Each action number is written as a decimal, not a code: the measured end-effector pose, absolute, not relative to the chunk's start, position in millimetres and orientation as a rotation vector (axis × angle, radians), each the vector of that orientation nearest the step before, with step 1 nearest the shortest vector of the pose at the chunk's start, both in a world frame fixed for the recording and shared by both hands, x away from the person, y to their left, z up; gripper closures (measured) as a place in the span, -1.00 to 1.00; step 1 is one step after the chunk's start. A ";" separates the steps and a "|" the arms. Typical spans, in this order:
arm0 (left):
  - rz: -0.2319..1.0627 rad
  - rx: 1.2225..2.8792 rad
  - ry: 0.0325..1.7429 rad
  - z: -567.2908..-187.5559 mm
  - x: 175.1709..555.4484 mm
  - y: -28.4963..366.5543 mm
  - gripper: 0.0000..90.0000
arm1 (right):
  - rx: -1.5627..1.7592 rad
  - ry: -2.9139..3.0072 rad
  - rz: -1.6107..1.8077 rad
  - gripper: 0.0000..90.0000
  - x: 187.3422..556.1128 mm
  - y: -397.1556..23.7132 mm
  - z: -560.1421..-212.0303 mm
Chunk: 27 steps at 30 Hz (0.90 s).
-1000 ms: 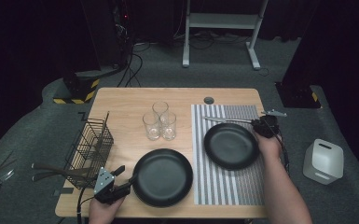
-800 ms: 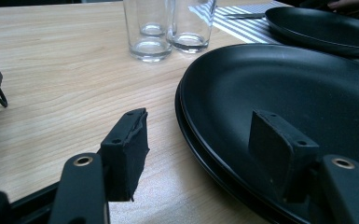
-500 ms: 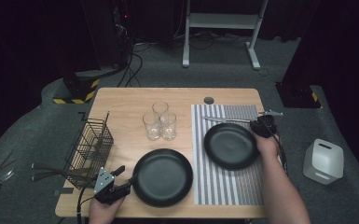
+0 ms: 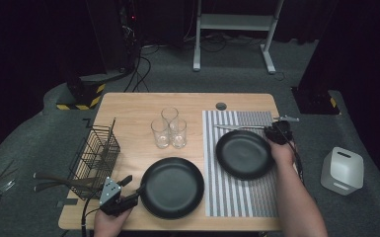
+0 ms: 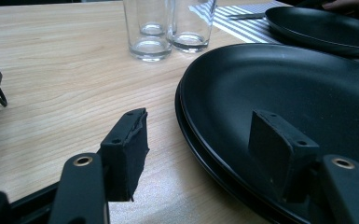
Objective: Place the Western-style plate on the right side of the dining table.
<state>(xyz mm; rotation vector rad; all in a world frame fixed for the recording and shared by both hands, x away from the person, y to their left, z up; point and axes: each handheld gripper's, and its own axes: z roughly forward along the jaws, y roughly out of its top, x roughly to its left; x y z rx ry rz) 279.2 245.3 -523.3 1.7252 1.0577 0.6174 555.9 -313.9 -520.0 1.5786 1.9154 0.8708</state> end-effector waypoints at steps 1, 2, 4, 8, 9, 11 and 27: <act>0.617 1.725 1.057 -523.3 279.2 245.4 -0.16 | 1.577 1.916 0.870 0.67 555.5 -313.7 -519.8; 0.617 1.725 1.058 -523.3 279.2 245.4 -0.16 | 1.574 1.912 0.875 0.67 554.8 -313.7 -519.4; 0.618 1.725 1.057 -523.3 279.1 245.3 -0.16 | 1.573 1.897 0.883 0.66 553.8 -314.6 -517.9; 0.617 1.725 1.058 -523.3 279.1 245.0 -0.16 | 1.573 1.869 0.903 0.50 554.1 -317.1 -514.5; 0.617 1.726 1.058 -523.3 279.2 244.9 -0.16 | 1.570 1.869 0.902 0.42 554.5 -317.0 -514.8; 0.614 1.726 1.060 -523.3 279.4 244.8 -0.16 | 1.569 1.861 0.906 0.22 555.6 -316.6 -515.6; 0.613 1.728 1.065 -523.4 279.7 244.4 -0.16 | 1.558 1.876 0.937 0.26 559.4 -316.3 -518.9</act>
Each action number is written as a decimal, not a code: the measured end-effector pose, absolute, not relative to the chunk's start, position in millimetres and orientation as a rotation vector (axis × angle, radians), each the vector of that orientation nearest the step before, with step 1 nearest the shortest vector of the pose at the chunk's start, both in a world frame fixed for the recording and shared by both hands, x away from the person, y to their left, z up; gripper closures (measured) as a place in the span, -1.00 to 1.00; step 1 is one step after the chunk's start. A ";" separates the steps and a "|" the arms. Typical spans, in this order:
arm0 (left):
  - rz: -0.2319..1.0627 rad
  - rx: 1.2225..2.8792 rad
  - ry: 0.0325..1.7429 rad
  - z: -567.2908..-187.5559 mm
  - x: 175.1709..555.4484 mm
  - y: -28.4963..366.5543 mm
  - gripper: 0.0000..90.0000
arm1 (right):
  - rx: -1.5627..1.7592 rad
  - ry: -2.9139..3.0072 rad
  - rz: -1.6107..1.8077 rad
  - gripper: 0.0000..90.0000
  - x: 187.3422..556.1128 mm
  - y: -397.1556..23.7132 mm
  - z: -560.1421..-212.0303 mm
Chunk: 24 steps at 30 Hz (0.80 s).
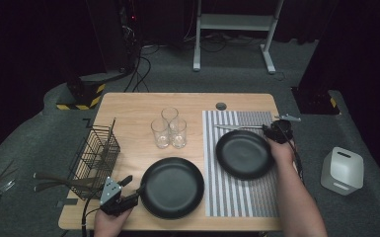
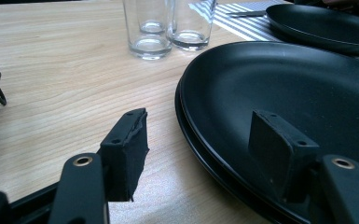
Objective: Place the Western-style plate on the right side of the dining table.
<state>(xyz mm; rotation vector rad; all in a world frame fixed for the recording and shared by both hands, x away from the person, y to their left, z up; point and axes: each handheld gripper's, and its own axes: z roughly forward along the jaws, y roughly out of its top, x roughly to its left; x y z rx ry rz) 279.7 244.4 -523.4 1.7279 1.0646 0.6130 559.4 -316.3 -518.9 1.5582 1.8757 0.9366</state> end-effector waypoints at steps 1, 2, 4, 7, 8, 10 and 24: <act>0.612 1.727 1.065 -523.4 279.7 244.4 -0.16 | 1.552 1.877 0.934 0.26 559.4 -315.6 -518.9; 0.611 1.728 1.065 -523.4 279.7 244.5 -0.16 | 1.550 1.870 0.931 0.24 559.1 -315.1 -518.8; 0.614 1.728 1.063 -523.4 279.5 244.6 -0.16 | 1.563 1.858 0.943 0.17 559.2 -316.5 -518.7; 0.613 1.728 1.062 -523.4 279.5 244.7 -0.16 | 1.587 1.834 0.946 0.08 559.4 -319.3 -518.4; 0.613 1.728 1.062 -523.4 279.5 244.7 -0.16 | 1.591 1.831 0.944 0.07 559.5 -319.8 -518.5; 0.614 1.729 1.061 -523.4 279.4 244.6 -0.16 | 1.597 1.825 0.935 0.05 559.9 -320.3 -518.6; 0.616 1.726 1.061 -523.4 279.2 244.5 -0.16 | 1.537 1.906 0.928 0.19 559.9 -314.4 -519.2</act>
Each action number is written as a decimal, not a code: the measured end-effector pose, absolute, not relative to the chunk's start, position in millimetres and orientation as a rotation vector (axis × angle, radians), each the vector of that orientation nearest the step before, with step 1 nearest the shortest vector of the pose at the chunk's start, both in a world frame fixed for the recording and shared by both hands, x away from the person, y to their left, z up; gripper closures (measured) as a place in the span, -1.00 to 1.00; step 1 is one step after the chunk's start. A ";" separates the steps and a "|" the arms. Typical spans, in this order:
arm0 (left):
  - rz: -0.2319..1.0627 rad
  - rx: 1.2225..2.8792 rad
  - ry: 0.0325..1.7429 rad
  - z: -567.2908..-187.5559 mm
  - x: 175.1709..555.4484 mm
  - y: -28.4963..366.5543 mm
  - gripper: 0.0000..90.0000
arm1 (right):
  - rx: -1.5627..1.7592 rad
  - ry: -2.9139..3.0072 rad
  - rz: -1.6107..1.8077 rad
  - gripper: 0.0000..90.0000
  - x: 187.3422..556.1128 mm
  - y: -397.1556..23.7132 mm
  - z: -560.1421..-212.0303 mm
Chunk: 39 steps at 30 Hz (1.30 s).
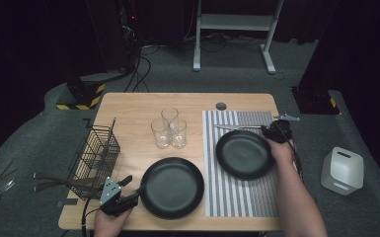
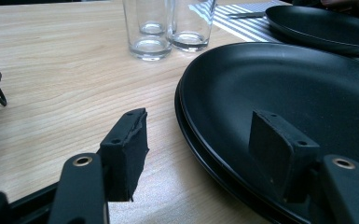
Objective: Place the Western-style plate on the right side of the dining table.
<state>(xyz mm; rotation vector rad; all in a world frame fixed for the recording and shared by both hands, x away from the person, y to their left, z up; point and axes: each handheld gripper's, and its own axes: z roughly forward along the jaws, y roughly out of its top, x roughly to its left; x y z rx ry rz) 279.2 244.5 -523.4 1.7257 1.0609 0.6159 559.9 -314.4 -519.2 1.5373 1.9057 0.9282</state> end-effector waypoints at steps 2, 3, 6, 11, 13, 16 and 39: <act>0.614 1.728 1.061 -523.4 279.3 244.6 -0.16 | 1.533 1.907 0.927 0.20 559.7 -314.1 -519.1; 0.614 1.728 1.061 -523.4 279.3 244.7 -0.16 | 1.533 1.907 0.930 0.21 559.6 -314.2 -519.1; 0.615 1.727 1.061 -523.4 279.3 244.5 -0.16 | 1.523 1.911 0.934 0.29 559.3 -314.0 -519.1; 0.614 1.726 1.061 -523.4 279.2 244.8 -0.16 | 1.505 1.918 0.921 0.23 559.1 -311.5 -519.1; 0.613 1.726 1.062 -523.4 279.3 244.8 -0.16 | 1.526 1.904 0.926 0.20 559.4 -313.2 -519.1; 0.616 1.727 1.060 -523.4 279.1 244.9 -0.16 | 1.551 1.887 0.936 0.16 559.4 -315.5 -519.0; 0.606 1.716 1.058 -523.2 279.1 246.2 -0.16 | 1.410 1.918 0.993 0.34 515.4 -285.6 -479.8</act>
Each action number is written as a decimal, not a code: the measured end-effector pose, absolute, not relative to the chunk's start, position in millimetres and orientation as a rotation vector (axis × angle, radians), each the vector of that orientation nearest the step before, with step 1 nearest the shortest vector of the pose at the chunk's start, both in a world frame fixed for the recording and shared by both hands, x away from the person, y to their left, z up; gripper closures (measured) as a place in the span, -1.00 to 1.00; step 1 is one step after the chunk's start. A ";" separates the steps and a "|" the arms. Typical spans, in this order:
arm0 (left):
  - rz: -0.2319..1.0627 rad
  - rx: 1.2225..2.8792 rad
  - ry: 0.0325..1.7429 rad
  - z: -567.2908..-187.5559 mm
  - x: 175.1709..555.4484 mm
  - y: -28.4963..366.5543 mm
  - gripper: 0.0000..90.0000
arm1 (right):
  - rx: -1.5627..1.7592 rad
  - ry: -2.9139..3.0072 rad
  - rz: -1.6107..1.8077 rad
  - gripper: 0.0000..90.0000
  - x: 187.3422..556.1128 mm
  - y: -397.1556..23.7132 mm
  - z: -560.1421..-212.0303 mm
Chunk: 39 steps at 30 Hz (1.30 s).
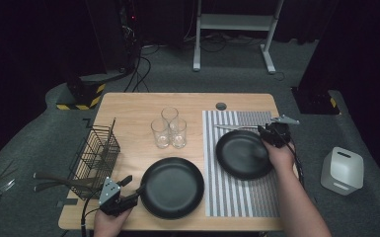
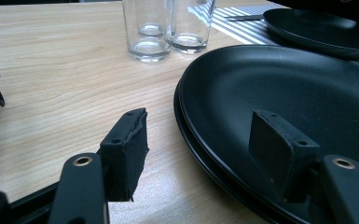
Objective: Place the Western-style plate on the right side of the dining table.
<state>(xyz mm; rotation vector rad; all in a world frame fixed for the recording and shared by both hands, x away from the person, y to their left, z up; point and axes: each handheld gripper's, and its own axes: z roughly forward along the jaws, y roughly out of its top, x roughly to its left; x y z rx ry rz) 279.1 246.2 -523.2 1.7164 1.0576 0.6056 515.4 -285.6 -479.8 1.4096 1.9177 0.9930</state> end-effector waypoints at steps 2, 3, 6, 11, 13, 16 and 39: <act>0.604 1.716 1.057 -523.2 279.2 246.4 -0.16 | 1.401 1.922 1.002 0.29 509.8 -283.0 -479.1; 0.603 1.716 1.057 -523.2 279.2 246.4 -0.16 | 1.397 1.924 1.003 0.27 507.8 -281.9 -479.2; 0.602 1.720 1.053 -523.2 279.2 246.4 -0.16 | 1.379 1.936 0.997 0.23 500.4 -278.7 -479.0; 0.606 1.717 1.054 -523.3 278.3 246.0 -0.16 | 1.373 1.930 1.021 0.17 486.0 -274.3 -477.1; 0.605 1.710 1.054 -523.3 278.1 246.5 -0.16 | 1.366 1.928 1.020 0.15 479.8 -272.6 -476.7; 0.607 1.707 1.052 -523.3 278.1 247.1 -0.16 | 1.349 1.930 1.014 0.13 470.1 -270.1 -476.5; 0.612 1.725 1.041 -523.2 277.9 245.6 -0.16 | 1.286 1.940 1.040 0.11 412.3 -239.1 -477.0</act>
